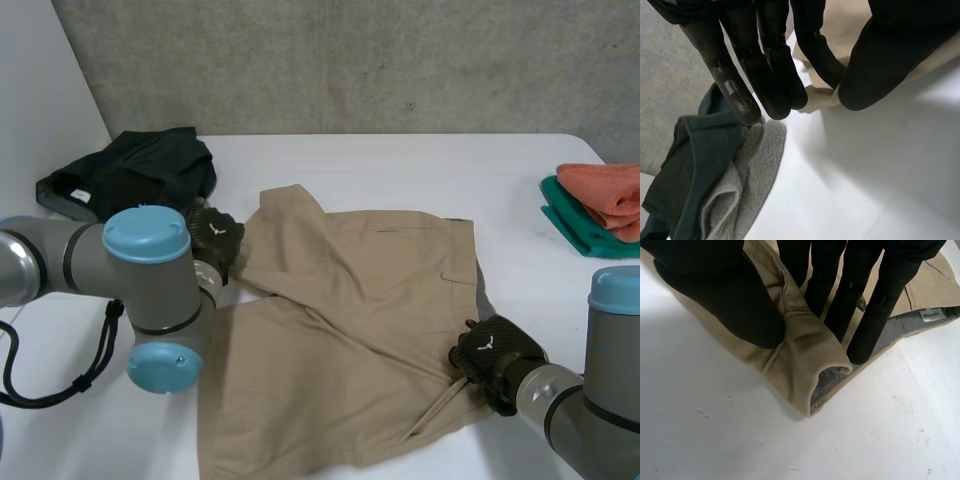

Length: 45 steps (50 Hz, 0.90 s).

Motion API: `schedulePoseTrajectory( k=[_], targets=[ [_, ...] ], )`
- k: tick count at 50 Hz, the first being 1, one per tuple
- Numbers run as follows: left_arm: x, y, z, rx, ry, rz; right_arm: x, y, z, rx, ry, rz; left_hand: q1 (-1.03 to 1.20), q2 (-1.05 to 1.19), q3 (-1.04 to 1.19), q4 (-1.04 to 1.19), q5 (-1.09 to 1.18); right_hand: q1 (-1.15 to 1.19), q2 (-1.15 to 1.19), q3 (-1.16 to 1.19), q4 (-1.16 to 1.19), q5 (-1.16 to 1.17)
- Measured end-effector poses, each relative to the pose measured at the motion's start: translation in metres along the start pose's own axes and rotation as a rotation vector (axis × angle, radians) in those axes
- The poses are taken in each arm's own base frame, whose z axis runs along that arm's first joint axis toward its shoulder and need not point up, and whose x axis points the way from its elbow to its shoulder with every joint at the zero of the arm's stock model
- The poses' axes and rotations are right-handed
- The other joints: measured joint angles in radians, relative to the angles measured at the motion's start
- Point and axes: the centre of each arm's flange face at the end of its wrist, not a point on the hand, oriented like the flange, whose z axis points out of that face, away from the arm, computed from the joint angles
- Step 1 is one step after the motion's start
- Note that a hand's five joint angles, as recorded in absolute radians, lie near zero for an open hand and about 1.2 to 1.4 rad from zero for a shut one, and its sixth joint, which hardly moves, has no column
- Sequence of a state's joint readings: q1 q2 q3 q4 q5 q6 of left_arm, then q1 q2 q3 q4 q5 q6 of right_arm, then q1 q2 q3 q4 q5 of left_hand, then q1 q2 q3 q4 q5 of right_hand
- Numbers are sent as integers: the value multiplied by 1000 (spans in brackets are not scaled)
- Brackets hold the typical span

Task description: Fold the laundry.

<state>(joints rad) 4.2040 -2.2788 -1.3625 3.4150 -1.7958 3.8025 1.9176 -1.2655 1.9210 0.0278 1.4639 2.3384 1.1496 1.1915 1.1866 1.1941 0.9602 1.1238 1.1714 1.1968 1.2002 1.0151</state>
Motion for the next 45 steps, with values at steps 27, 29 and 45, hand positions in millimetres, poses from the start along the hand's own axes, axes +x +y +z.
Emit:
schedulePoseTrajectory(
  k=[27, 29, 45],
  targets=[
    [-11, -13, -38, -53, 75, -46, 1, 0, 0, 1, 3, 4, -847, -806, -792, -798, -765, 0, 0, 0, 0, 0],
    [-13, -15, -40, -46, 73, -51, 1, -1, 0, 6, 7, 13, -905, -914, -904, -922, -873, 13, 0, 0, 0, 0],
    [-16, -21, -159, -117, 231, -236, 25, -23, 8, 122, 69, 434, -905, -930, -925, -938, -886, 15, 0, 0, 0, 0]
  ],
)
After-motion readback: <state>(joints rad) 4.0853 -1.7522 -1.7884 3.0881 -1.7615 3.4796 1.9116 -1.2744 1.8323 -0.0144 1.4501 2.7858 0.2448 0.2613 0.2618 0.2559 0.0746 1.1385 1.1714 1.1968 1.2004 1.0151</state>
